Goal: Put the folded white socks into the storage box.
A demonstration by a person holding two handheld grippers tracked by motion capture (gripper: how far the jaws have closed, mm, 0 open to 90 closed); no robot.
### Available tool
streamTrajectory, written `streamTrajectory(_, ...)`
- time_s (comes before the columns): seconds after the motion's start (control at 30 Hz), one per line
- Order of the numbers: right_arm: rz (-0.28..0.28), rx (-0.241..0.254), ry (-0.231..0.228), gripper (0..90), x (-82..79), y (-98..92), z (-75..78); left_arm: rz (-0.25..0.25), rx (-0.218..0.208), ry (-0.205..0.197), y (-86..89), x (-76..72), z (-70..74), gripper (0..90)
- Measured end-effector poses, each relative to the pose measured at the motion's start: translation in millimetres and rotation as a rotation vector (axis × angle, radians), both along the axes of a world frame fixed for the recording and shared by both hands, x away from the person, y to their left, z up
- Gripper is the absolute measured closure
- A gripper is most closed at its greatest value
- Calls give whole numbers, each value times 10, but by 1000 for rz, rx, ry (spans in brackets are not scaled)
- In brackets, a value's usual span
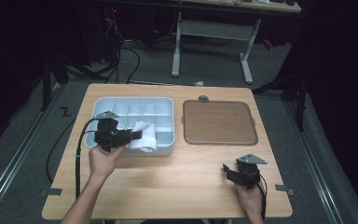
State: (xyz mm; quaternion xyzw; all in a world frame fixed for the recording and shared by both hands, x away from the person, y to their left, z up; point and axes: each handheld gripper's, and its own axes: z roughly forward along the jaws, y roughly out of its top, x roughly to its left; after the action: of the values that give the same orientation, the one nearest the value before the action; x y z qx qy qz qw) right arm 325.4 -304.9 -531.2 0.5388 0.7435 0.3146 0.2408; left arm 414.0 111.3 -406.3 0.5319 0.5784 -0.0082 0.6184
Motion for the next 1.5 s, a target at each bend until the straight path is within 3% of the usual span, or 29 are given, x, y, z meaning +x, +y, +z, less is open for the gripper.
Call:
streamTrajectory(0.4, 0, 0, 0, 374, 0, 0, 0, 6, -1, 49, 55, 250, -60, 724)
streamTrajectory(0.6, 0, 0, 0, 374, 0, 0, 0, 33, 37, 79, 101, 362, -180, 724)
streamTrajectory(0.87, 0, 0, 0, 373, 0, 0, 0, 43, -15, 143, 175, 479, -295, 723)
streamTrajectory(1.2, 0, 0, 0, 374, 0, 0, 0, 54, -18, 188, 218, 548, -441, 724)
streamTrajectory(1.5, -1, 0, 0, 374, -1, 1, 0, 63, 34, 194, 187, 577, -523, 723)
